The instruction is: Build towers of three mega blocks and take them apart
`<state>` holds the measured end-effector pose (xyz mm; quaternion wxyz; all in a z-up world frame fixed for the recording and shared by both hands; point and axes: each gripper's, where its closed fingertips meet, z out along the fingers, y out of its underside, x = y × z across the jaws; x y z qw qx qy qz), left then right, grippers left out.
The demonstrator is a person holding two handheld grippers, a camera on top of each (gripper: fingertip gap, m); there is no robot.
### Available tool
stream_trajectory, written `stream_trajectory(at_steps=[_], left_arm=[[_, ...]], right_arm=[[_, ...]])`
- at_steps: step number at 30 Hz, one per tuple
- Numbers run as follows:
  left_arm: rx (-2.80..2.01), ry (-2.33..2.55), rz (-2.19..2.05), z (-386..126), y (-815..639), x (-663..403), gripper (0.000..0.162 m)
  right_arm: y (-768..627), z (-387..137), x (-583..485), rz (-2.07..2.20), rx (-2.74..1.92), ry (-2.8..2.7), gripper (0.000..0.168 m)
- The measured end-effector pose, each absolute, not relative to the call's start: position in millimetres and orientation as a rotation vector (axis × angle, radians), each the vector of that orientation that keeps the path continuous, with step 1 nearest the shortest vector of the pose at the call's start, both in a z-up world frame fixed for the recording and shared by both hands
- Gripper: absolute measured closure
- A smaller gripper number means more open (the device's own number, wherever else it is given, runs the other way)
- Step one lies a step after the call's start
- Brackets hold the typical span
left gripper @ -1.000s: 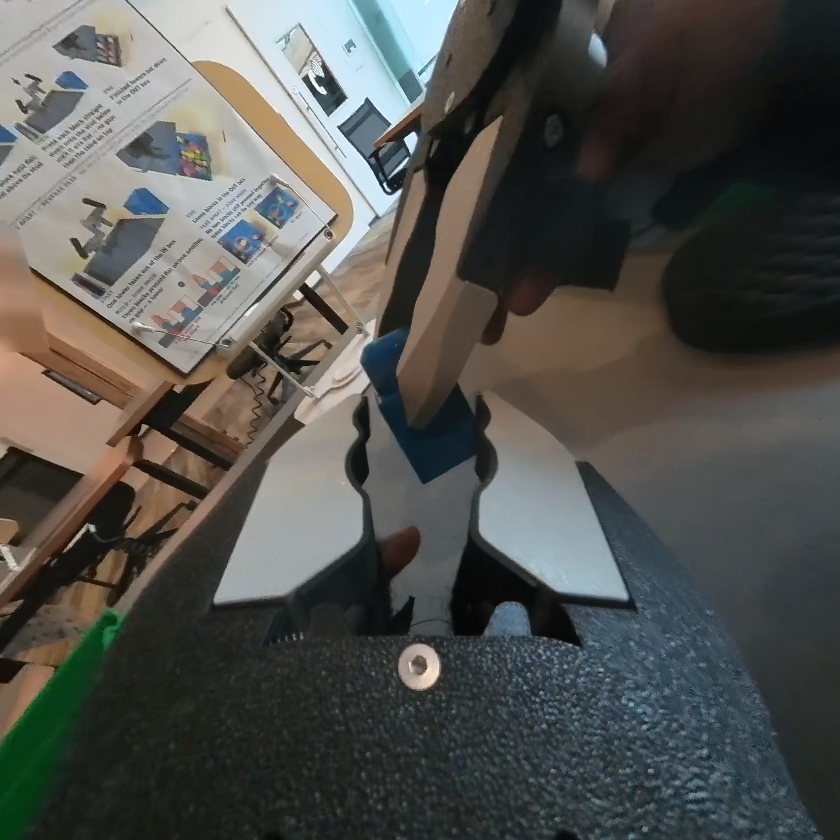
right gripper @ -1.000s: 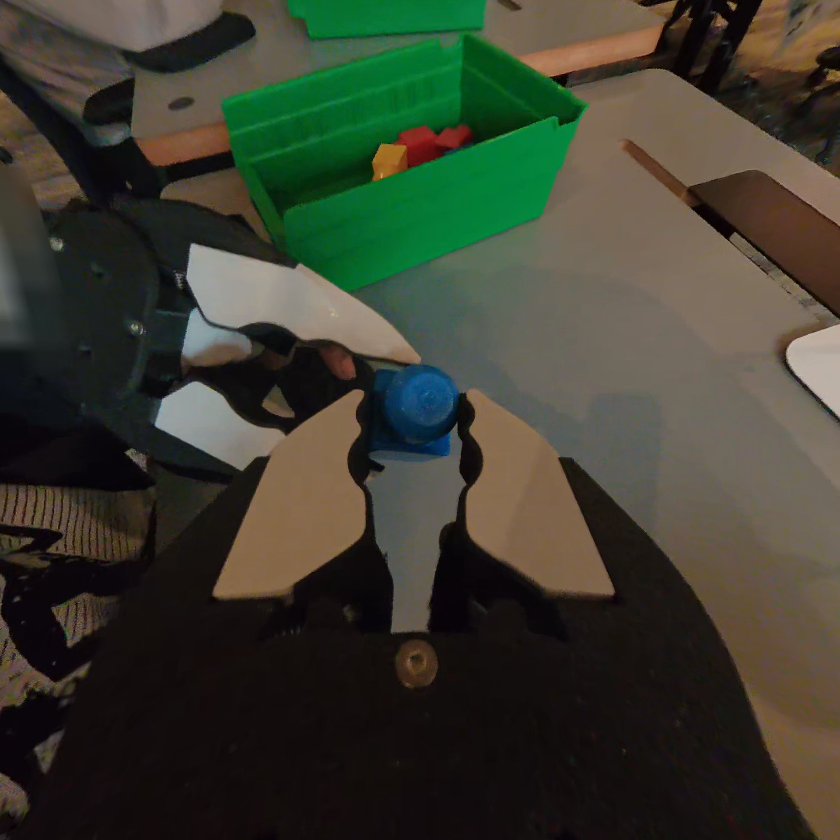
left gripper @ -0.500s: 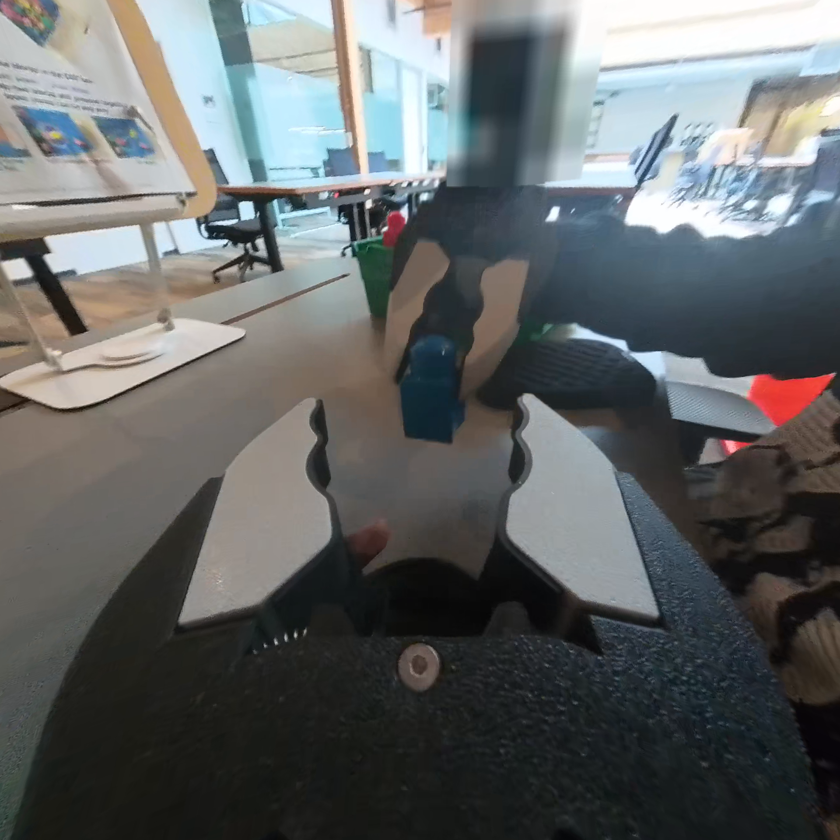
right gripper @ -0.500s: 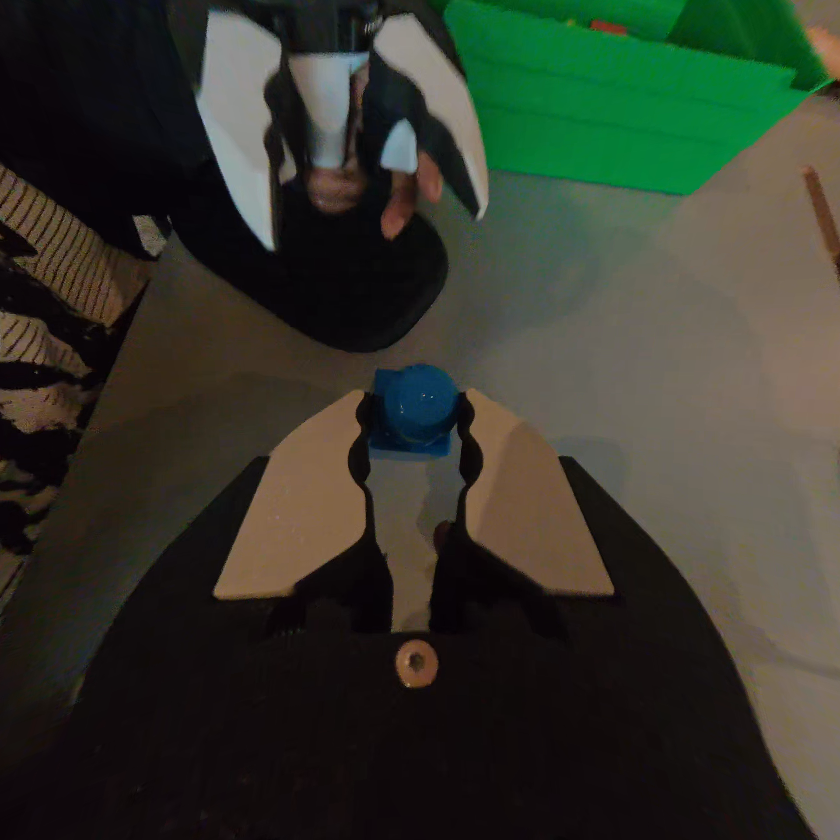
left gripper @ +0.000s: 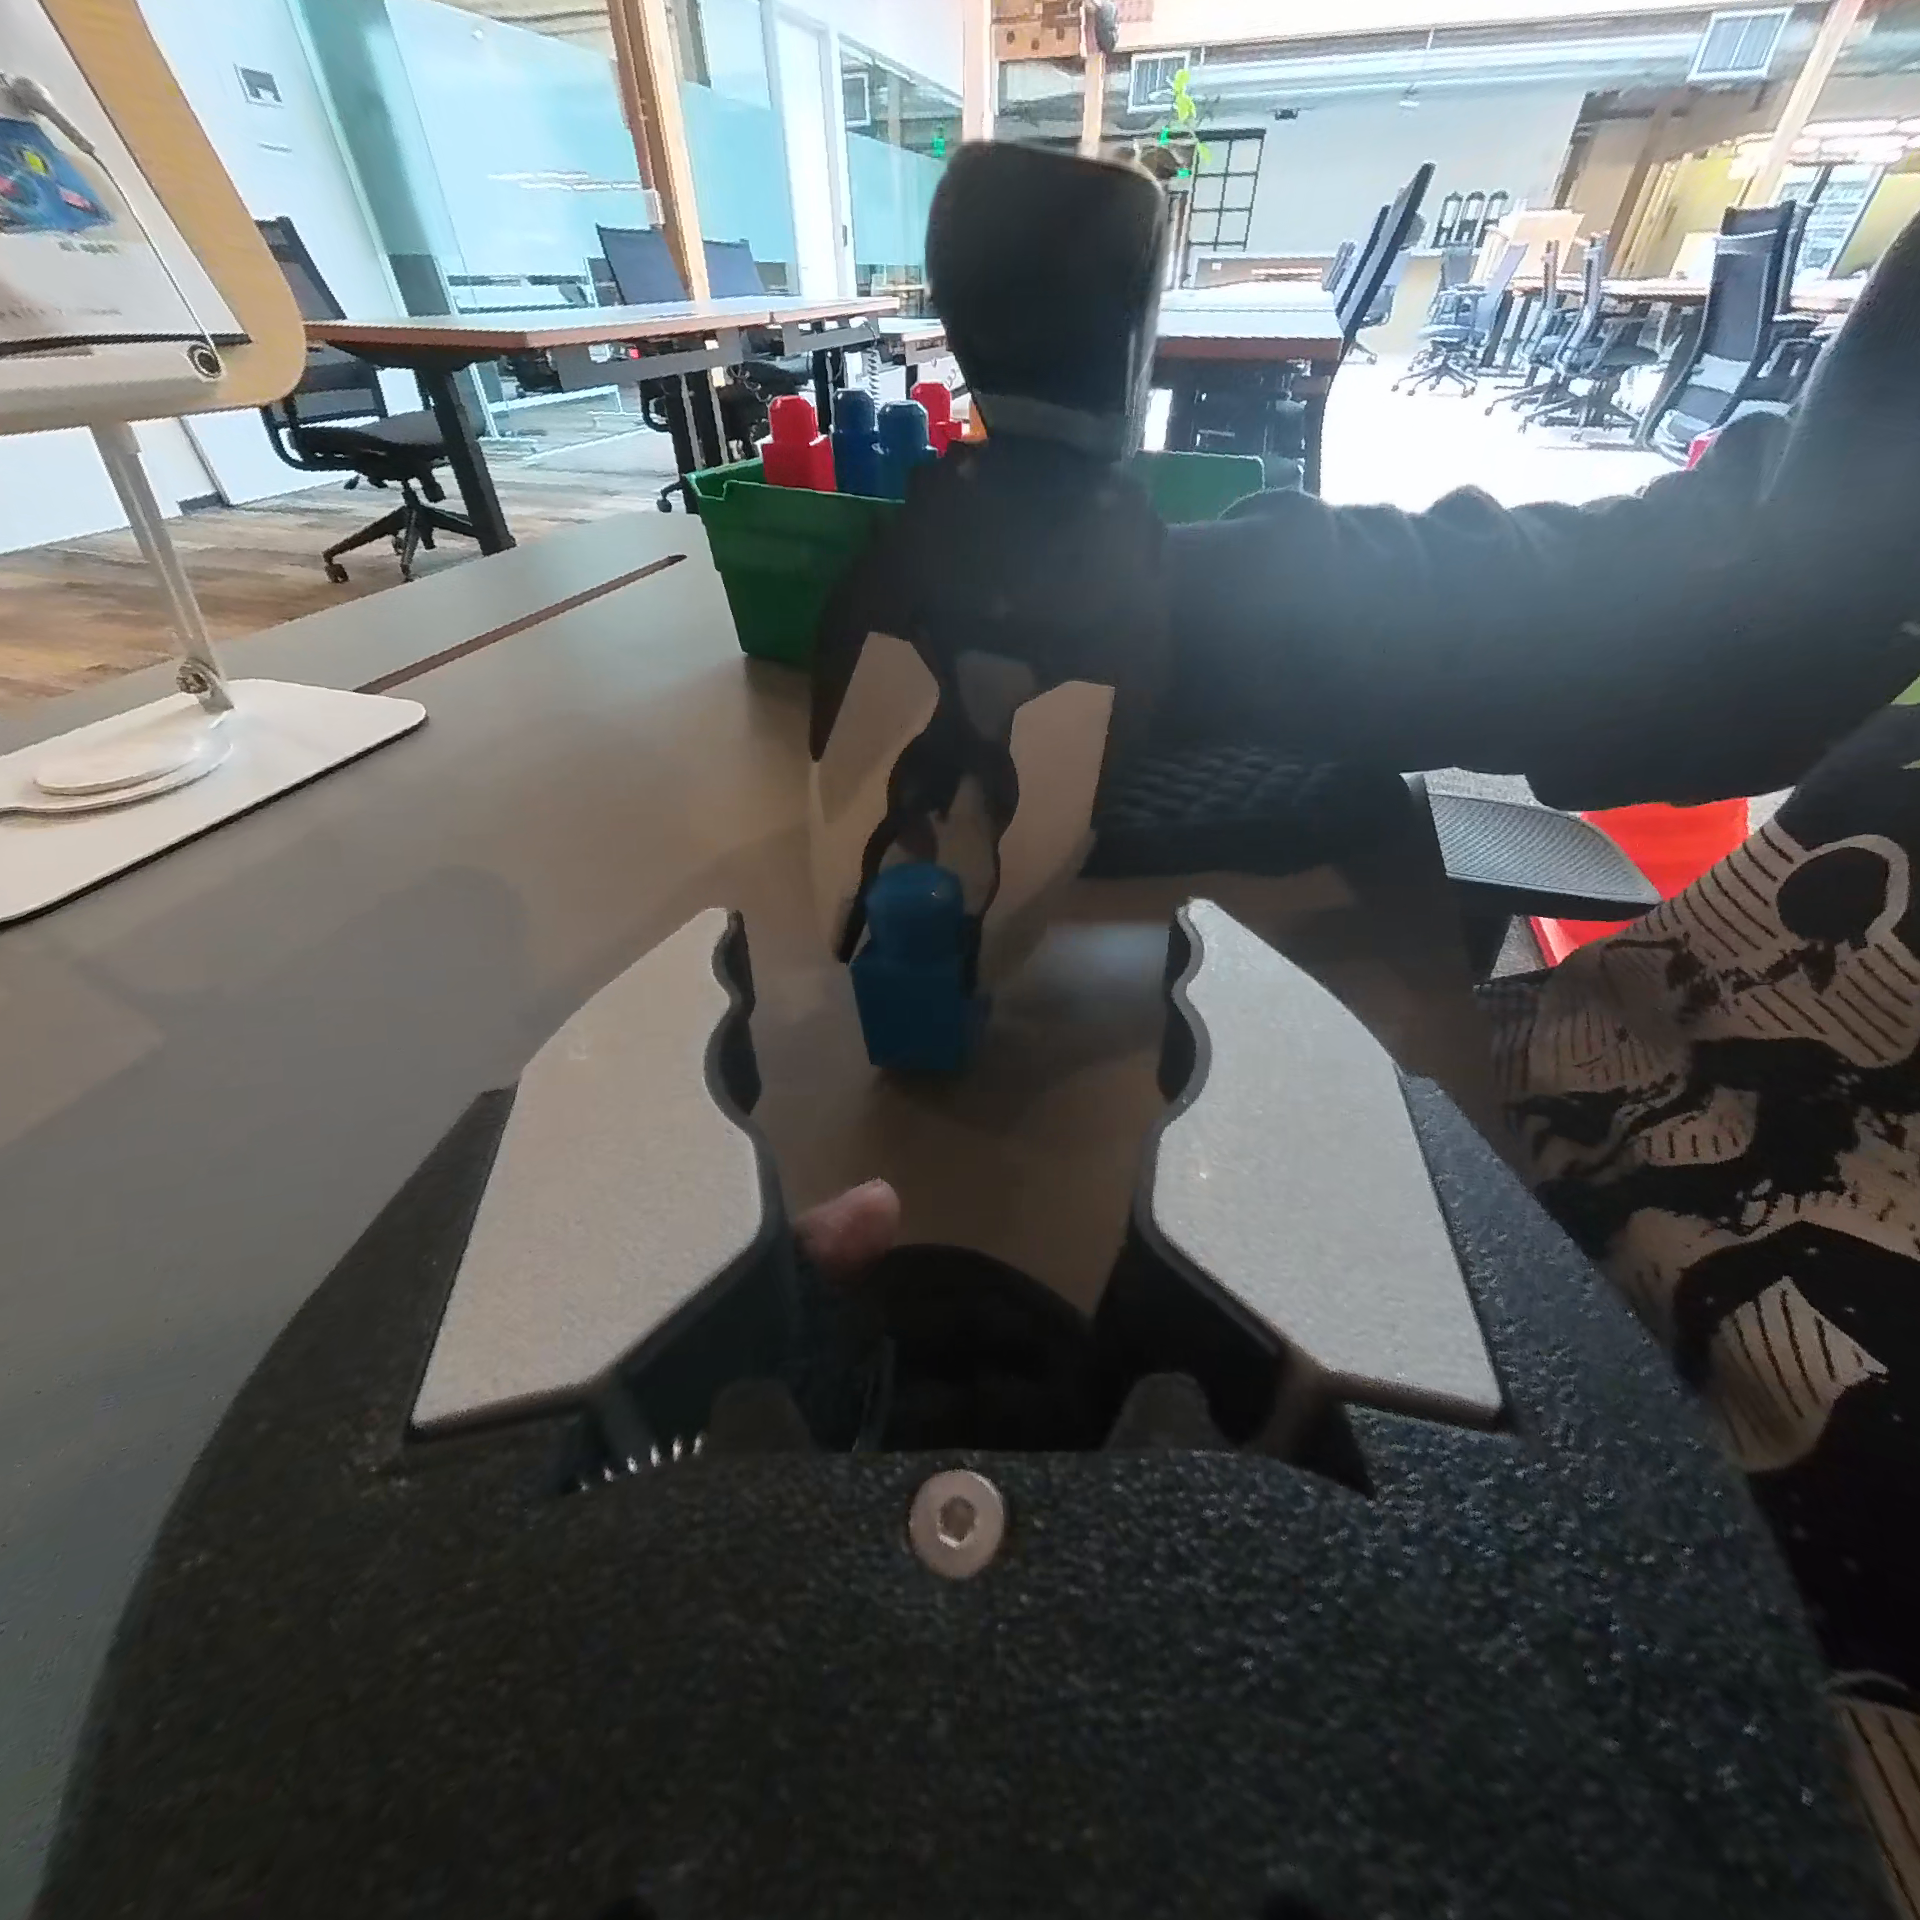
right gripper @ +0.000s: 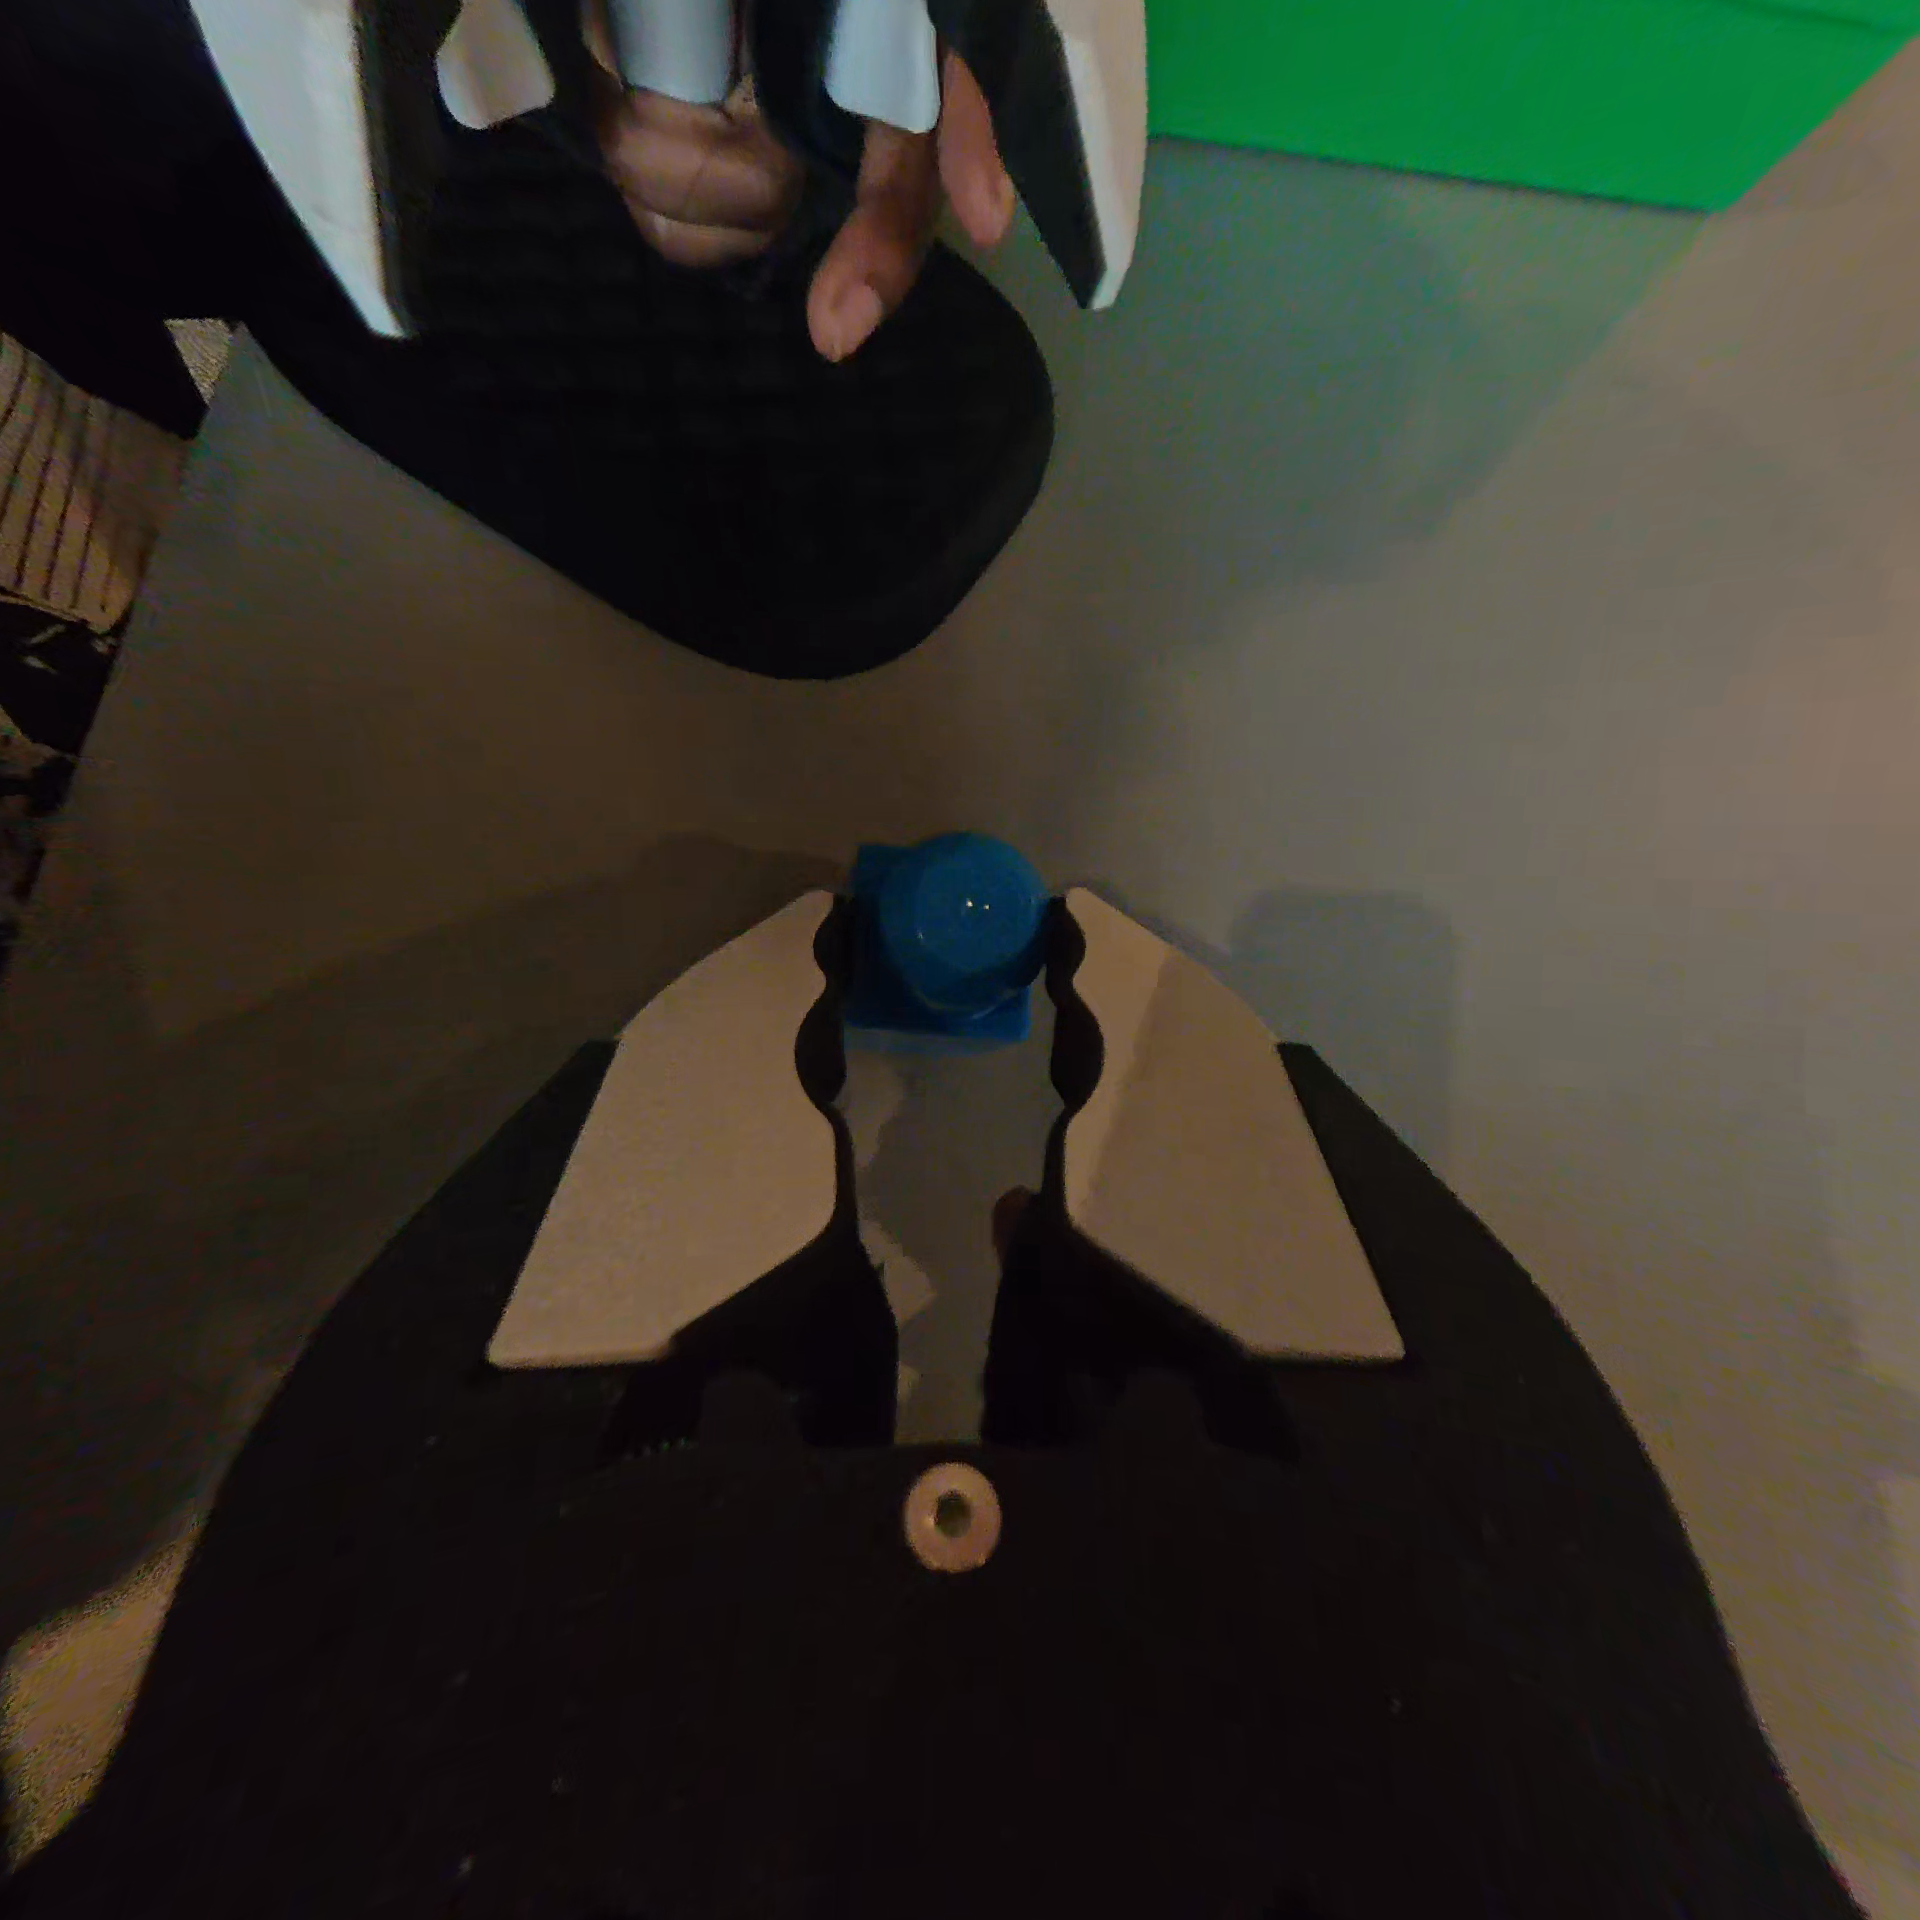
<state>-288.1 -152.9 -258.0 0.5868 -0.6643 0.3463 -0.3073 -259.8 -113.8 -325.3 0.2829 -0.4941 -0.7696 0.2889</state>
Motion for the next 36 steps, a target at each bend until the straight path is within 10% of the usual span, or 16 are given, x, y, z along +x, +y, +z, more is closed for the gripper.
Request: stream_trajectory(at_steps=[25, 36], left_arm=[[-1.592, 0.825, -0.635, -262.7, -150.4, -284.6, 0.089], [-1.709, 0.549, -0.338, -163.9, -136.1, -395.8, 0.095]], right_arm=[[-105.5, -285.8, -232.3, 0.874, -1.410, -1.636, 0.114], [-99.9, -286.1, -209.8, 0.898, -1.394, -1.424, 0.120]])
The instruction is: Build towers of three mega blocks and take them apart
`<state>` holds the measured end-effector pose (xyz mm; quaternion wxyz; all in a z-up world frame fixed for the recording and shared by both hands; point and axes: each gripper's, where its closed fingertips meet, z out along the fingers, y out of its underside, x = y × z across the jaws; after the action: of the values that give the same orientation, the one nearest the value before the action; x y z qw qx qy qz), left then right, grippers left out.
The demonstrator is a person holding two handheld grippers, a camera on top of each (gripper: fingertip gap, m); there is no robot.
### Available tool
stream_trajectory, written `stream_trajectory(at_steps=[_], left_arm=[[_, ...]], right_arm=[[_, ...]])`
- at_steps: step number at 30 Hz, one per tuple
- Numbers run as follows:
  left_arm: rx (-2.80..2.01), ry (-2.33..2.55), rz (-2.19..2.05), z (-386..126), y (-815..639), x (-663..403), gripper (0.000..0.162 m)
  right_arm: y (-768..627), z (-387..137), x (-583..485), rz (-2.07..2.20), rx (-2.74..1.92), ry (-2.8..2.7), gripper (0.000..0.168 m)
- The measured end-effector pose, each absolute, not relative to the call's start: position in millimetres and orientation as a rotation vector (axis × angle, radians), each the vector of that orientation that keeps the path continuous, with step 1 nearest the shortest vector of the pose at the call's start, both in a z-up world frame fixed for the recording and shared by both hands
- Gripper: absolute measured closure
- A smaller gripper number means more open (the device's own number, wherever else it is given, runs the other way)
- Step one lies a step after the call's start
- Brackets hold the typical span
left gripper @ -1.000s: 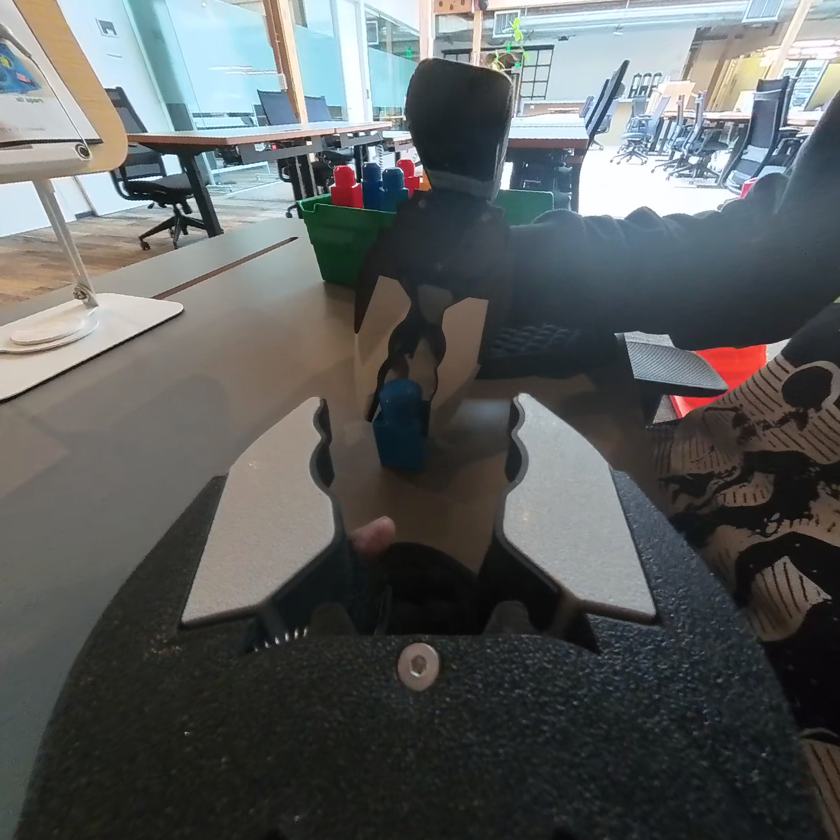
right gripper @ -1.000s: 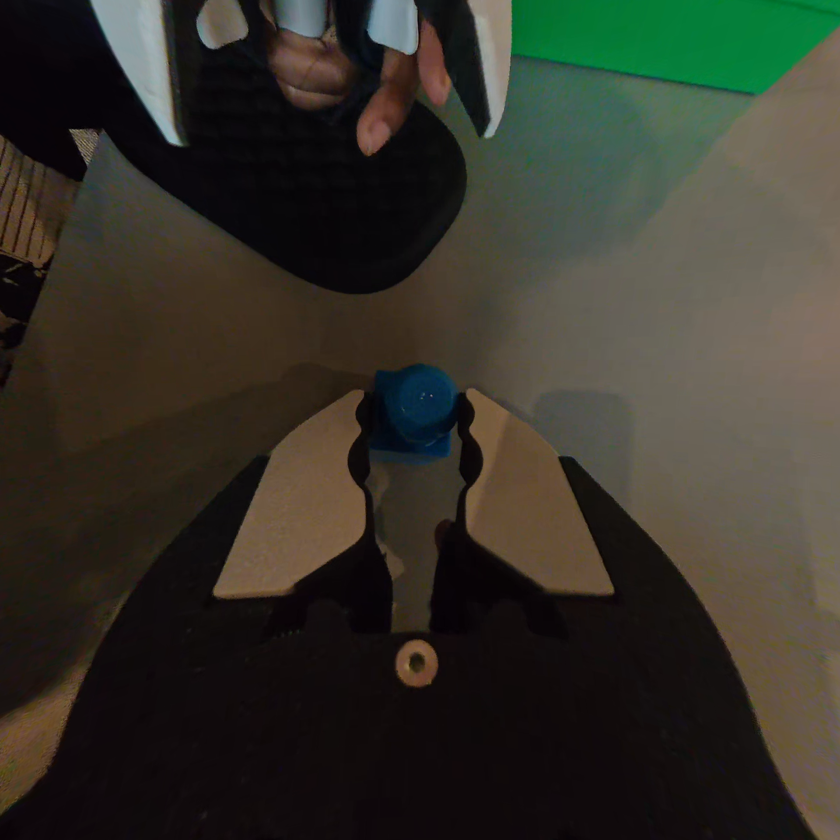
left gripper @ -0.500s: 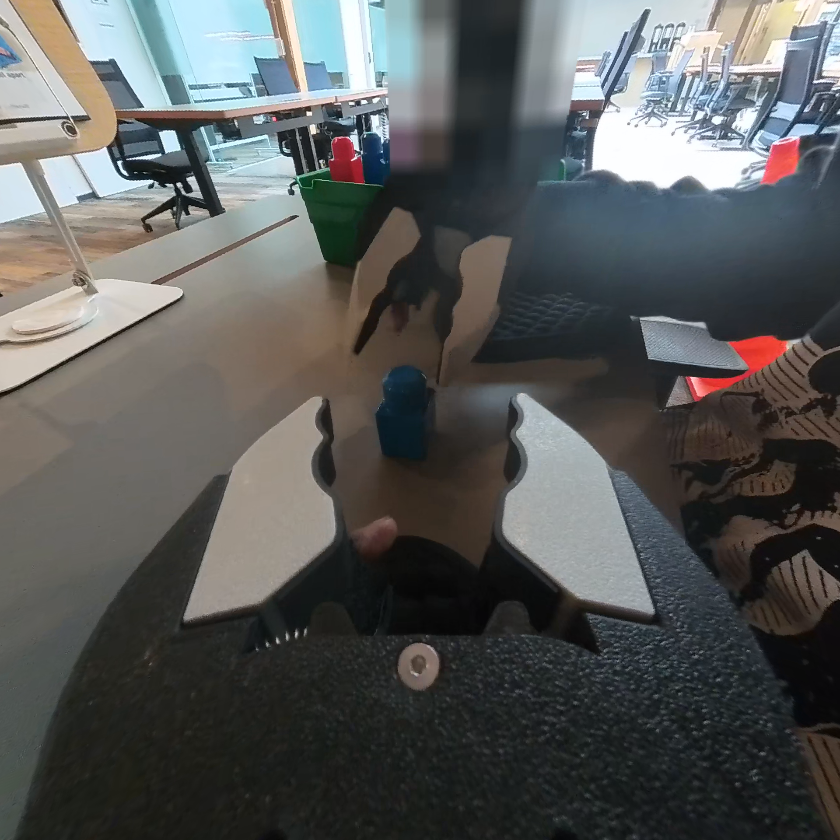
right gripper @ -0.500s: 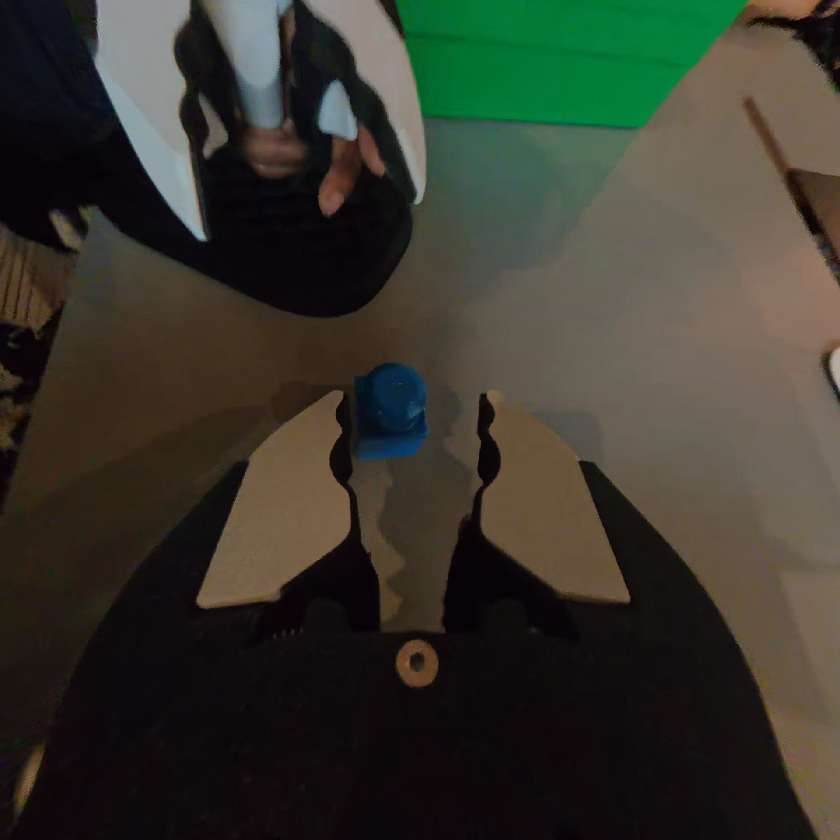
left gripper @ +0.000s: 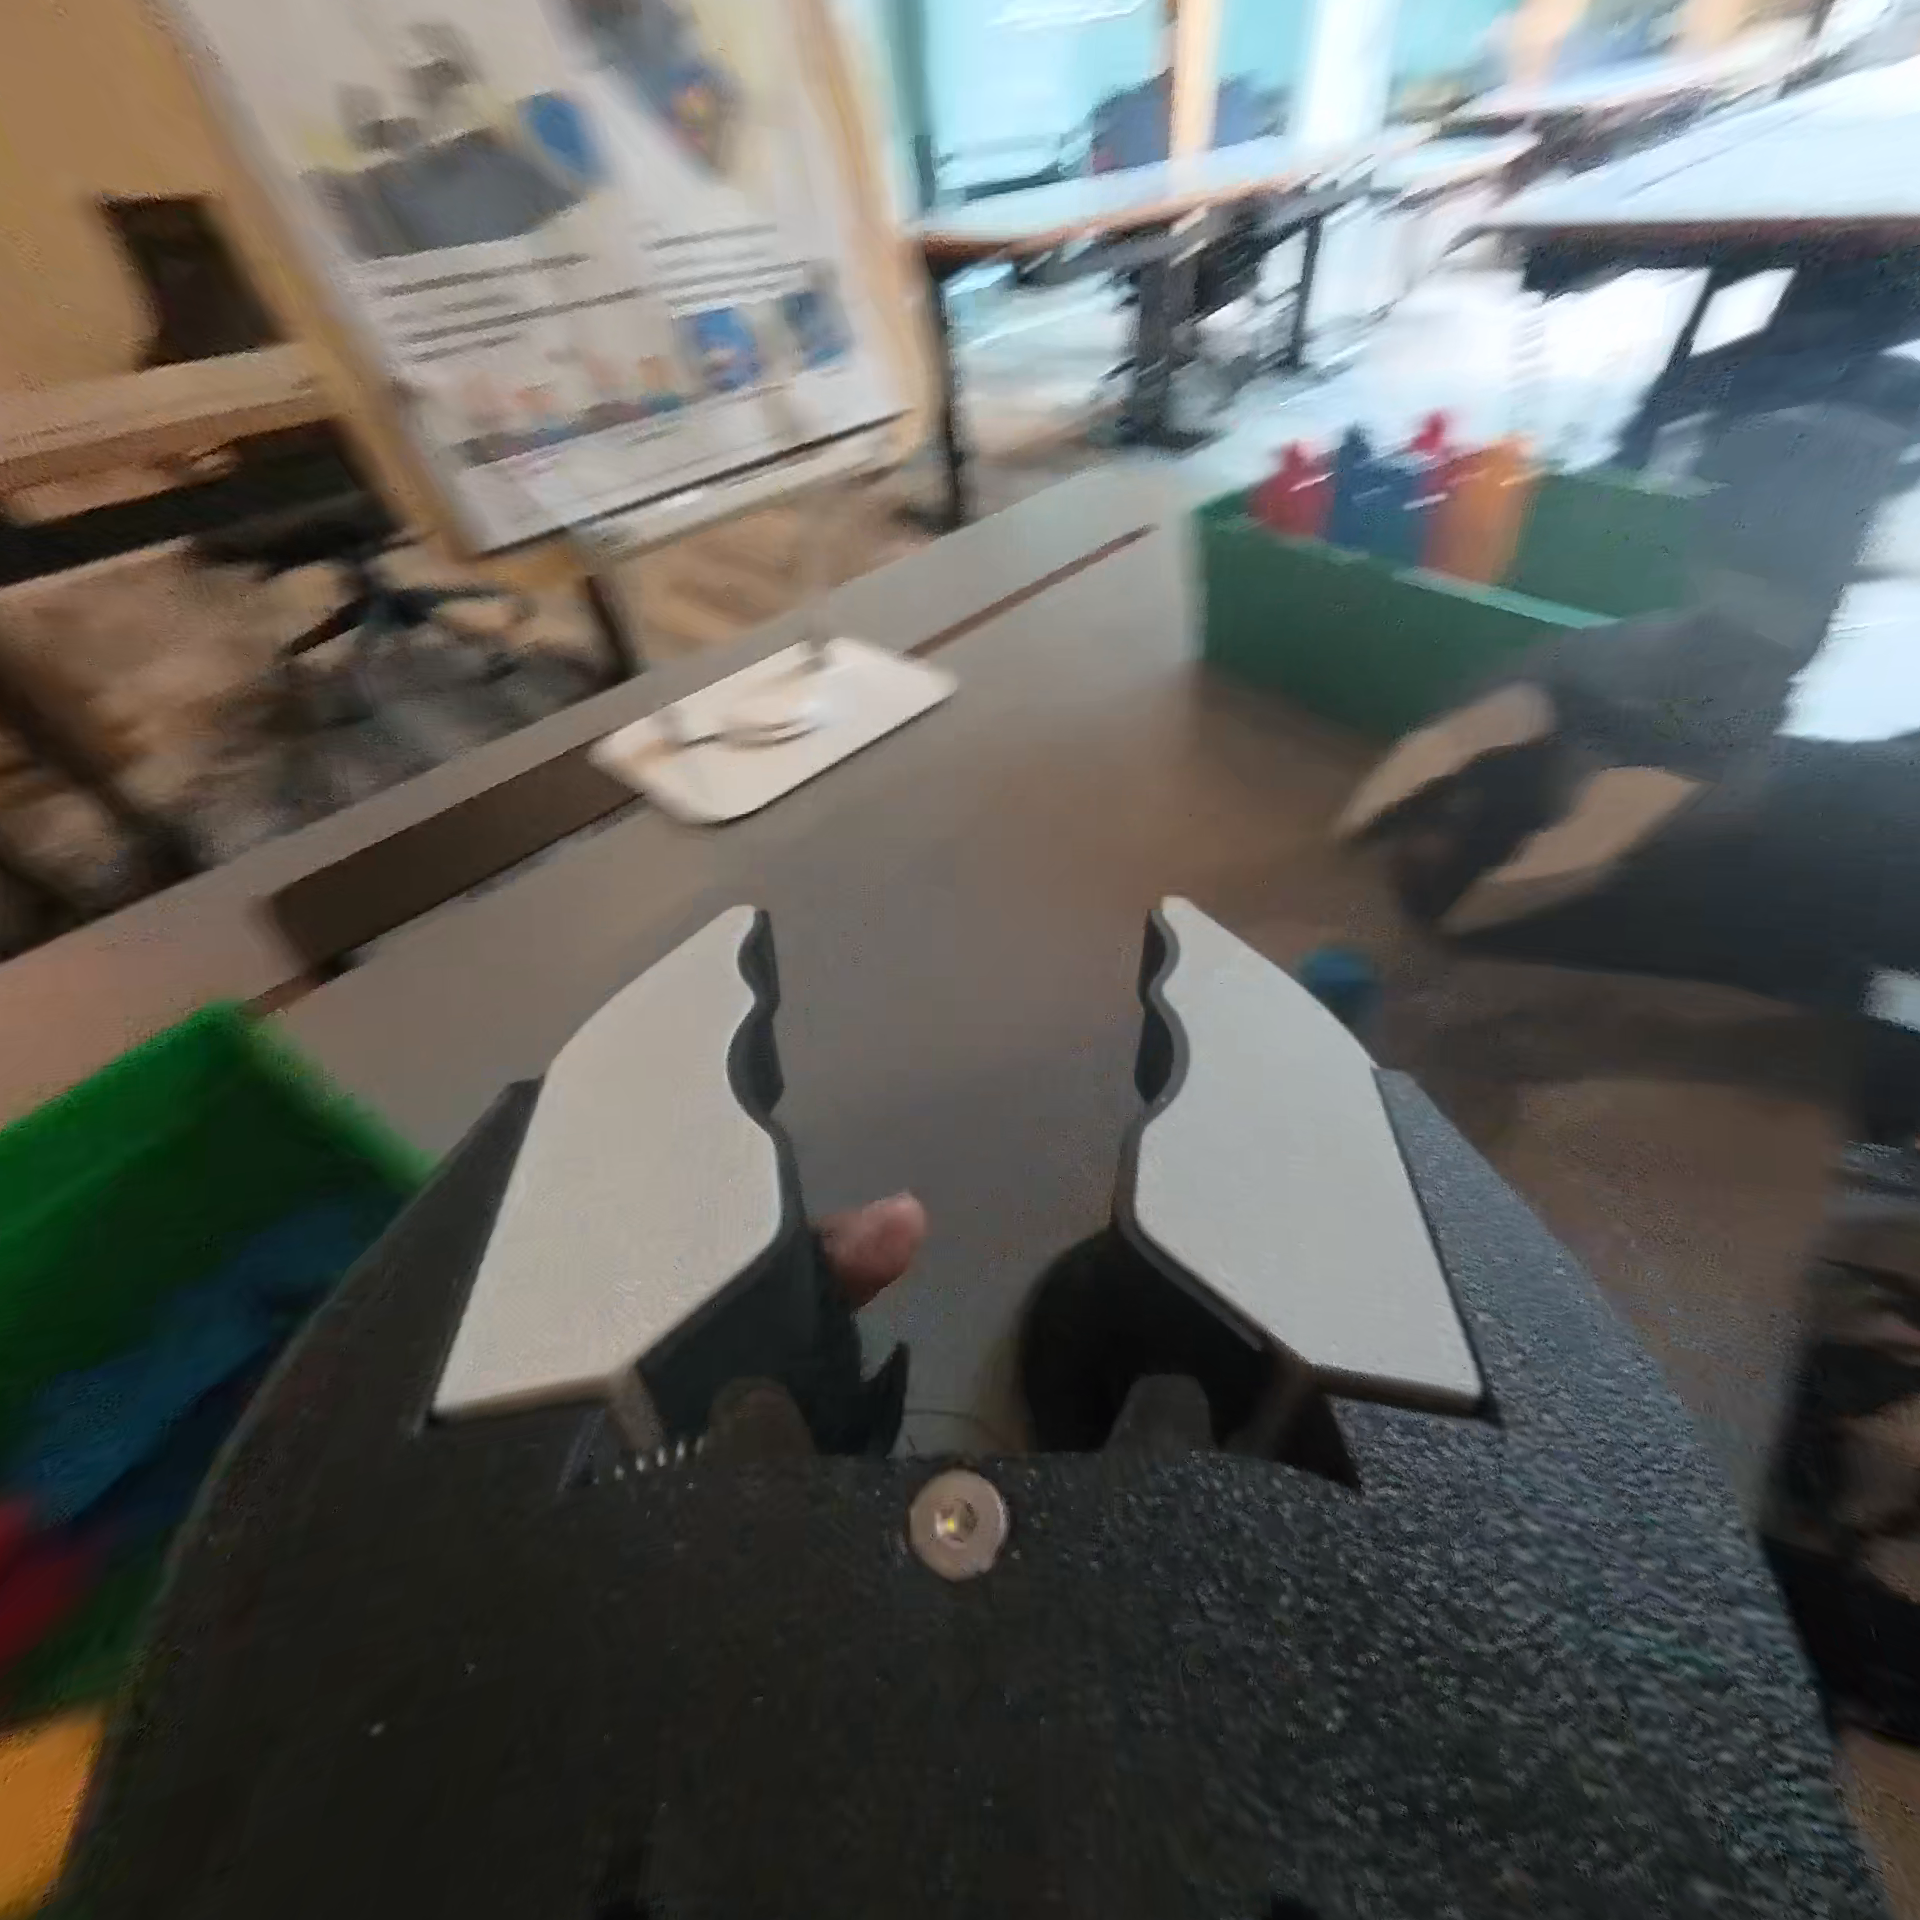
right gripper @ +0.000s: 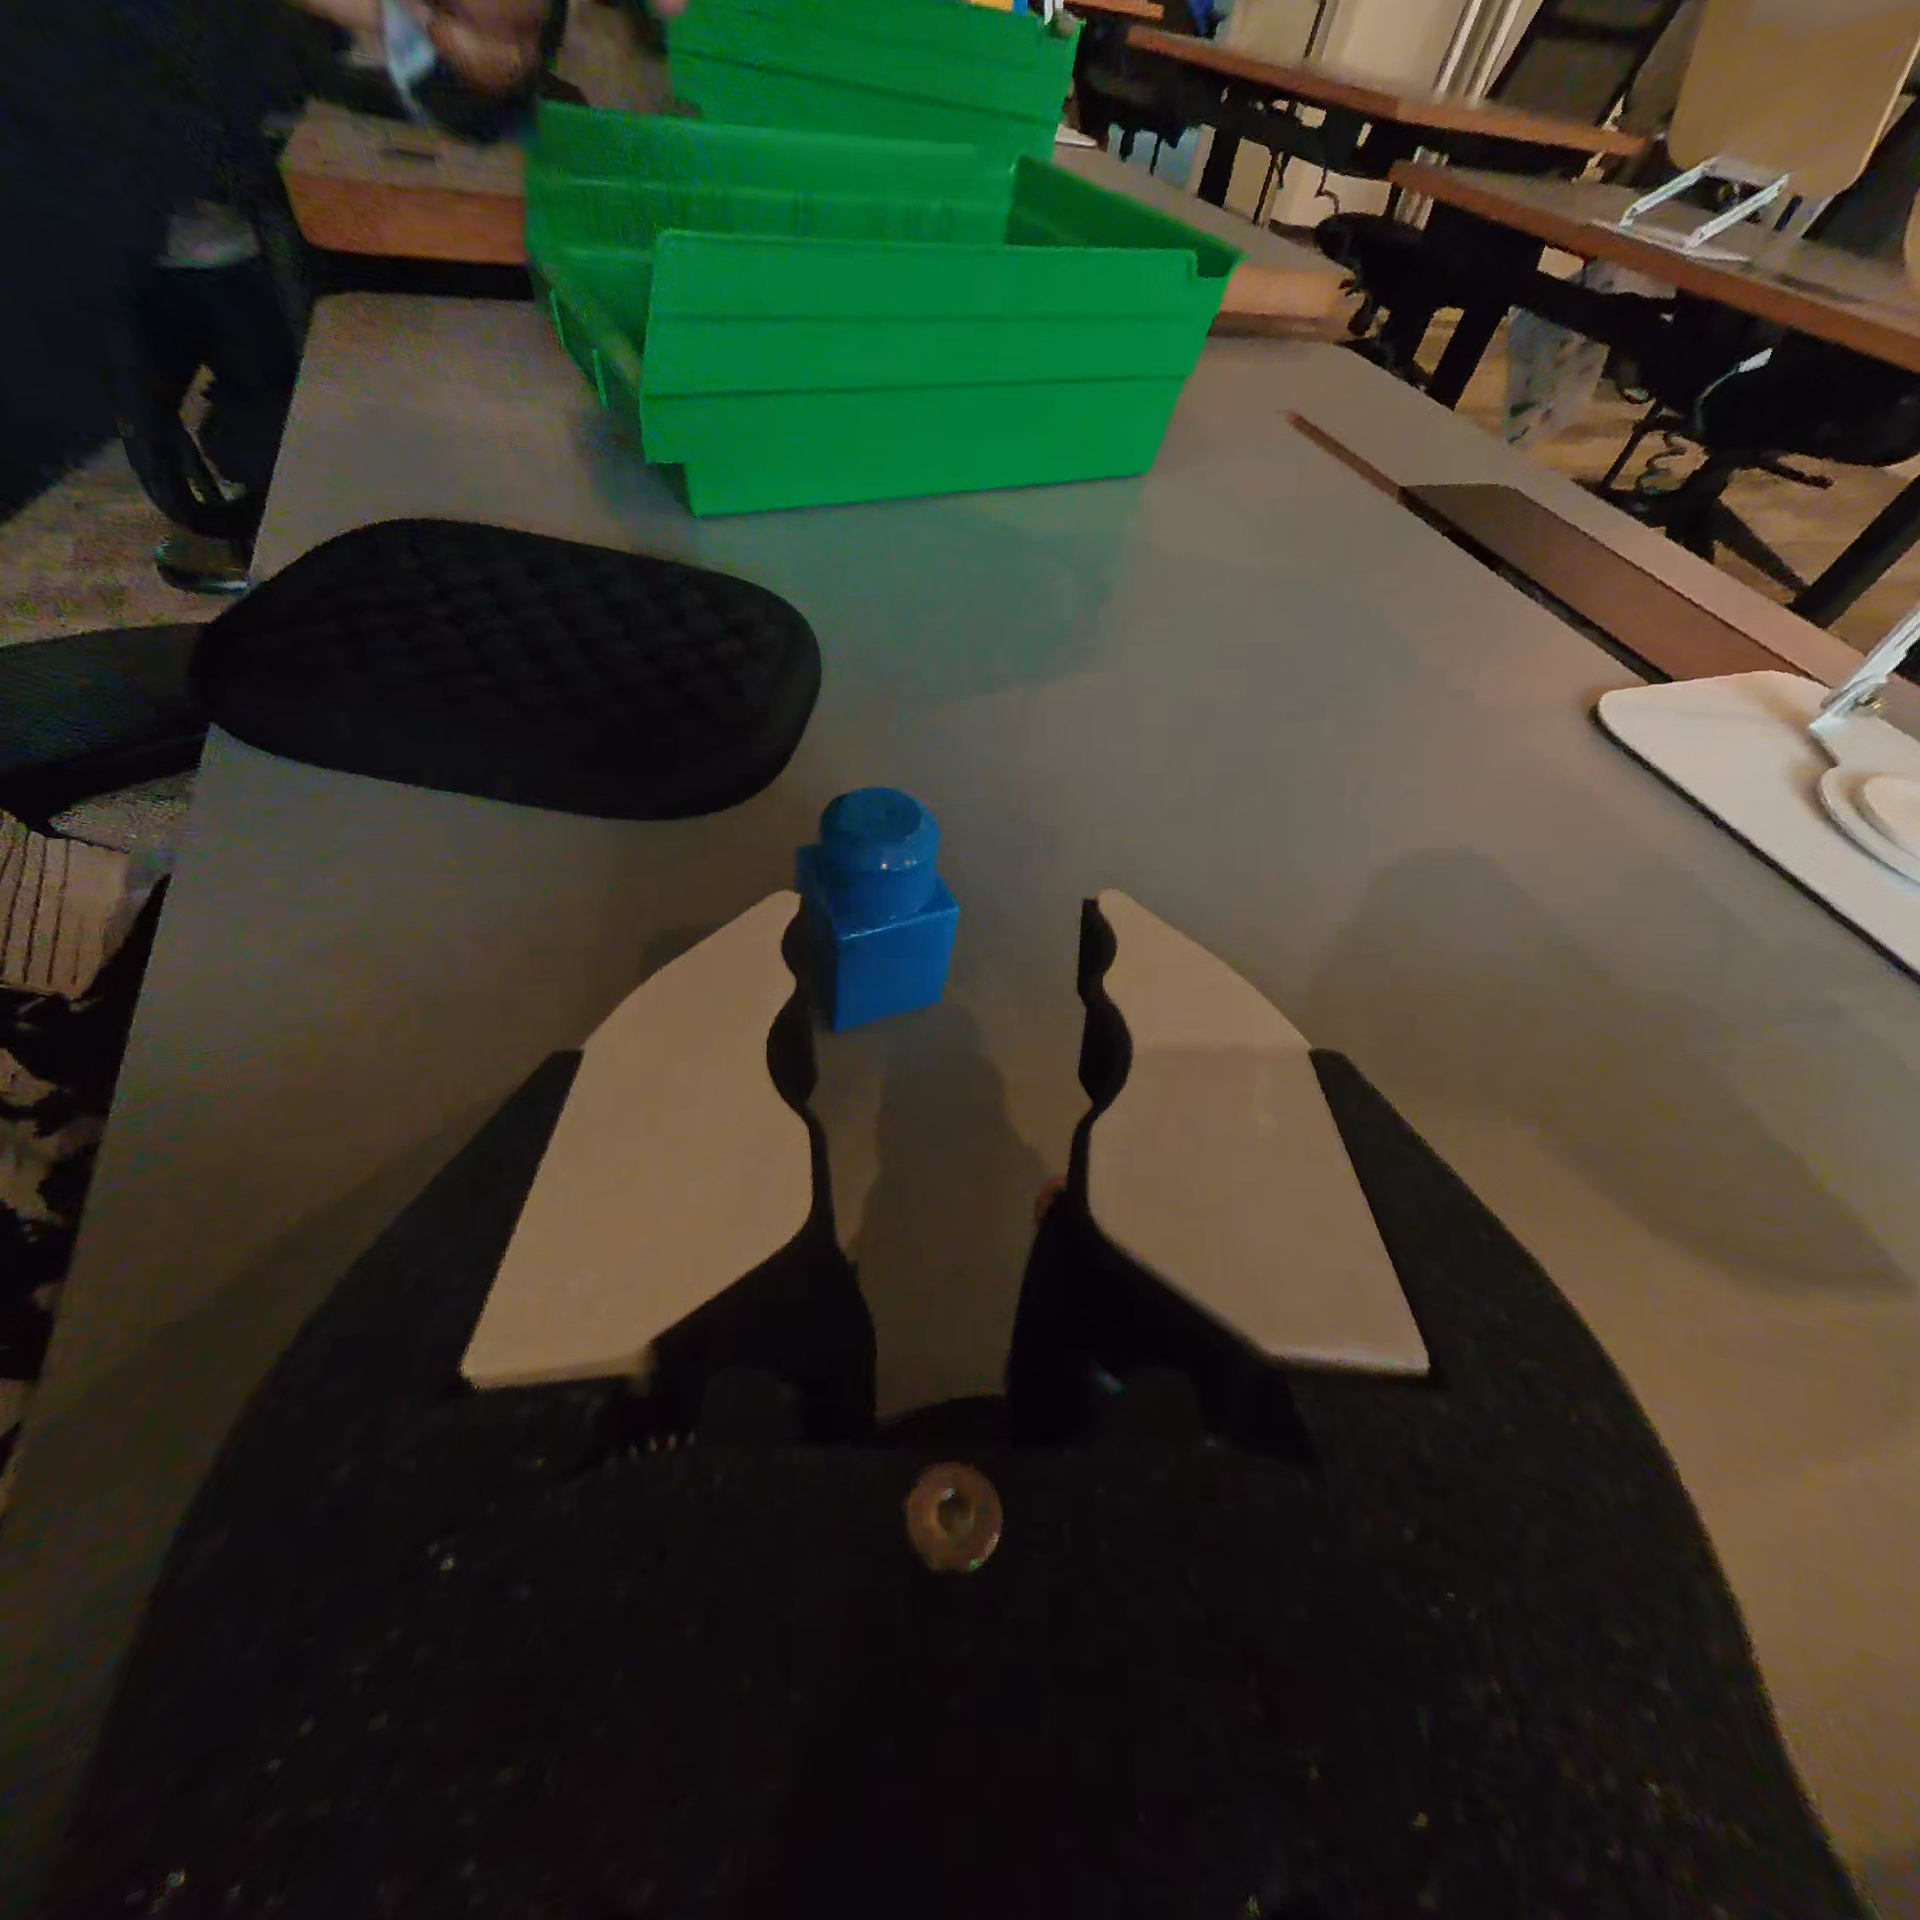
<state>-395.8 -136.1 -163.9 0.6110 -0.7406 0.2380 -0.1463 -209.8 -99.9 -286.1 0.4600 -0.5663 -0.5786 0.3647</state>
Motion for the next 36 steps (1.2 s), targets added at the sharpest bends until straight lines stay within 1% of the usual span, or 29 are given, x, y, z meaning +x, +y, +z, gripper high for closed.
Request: stream_trajectory(at_steps=[2, 4, 7, 10, 11, 15, 19, 28, 32, 36], left_arm=[[-1.829, 0.455, -0.163, -162.3, -119.7, -455.1, 0.098], [-1.983, 0.361, -0.006, -176.3, -103.9, -516.2, 0.101], [-2.194, 0.210, 0.163, -211.6, -85.2, -592.1, 0.106], [-2.359, 0.144, 0.308, -252.0, -74.0, -637.6, 0.112], [-2.399, 0.153, 0.355, -263.8, -71.2, -646.4, 0.117], [-2.505, 0.169, 0.415, -300.4, -61.3, -662.4, 0.126], [-2.470, 0.072, 0.355, -308.6, -48.3, -670.5, 0.133], [-2.415, -0.048, 0.323, -314.5, -36.2, -686.9, 0.133], [-2.406, -0.085, 0.226, -314.1, -33.9, -681.4, 0.124], [-2.407, -0.131, 0.214, -316.5, -32.9, -682.8, 0.123]], right_arm=[[-99.4, -287.5, -210.0, 0.899, -1.402, -1.425, 0.120], [-99.5, -287.6, -209.9, 0.905, -1.402, -1.424, 0.120], [-98.4, -287.5, -209.4, 0.909, -1.406, -1.415, 0.120], [-98.1, -287.8, -209.3, 0.911, -1.407, -1.412, 0.121], [-97.9, -287.9, -209.2, 0.913, -1.408, -1.411, 0.121], [-96.4, -286.9, -208.6, 0.926, -1.414, -1.394, 0.121], [-95.0, -284.9, -207.6, 0.940, -1.413, -1.373, 0.122], [-95.6, -286.5, -208.5, 0.936, -1.417, -1.386, 0.123], [-95.8, -287.7, -209.0, 0.929, -1.421, -1.393, 0.123], [-96.5, -289.1, -209.6, 0.919, -1.421, -1.405, 0.123]])
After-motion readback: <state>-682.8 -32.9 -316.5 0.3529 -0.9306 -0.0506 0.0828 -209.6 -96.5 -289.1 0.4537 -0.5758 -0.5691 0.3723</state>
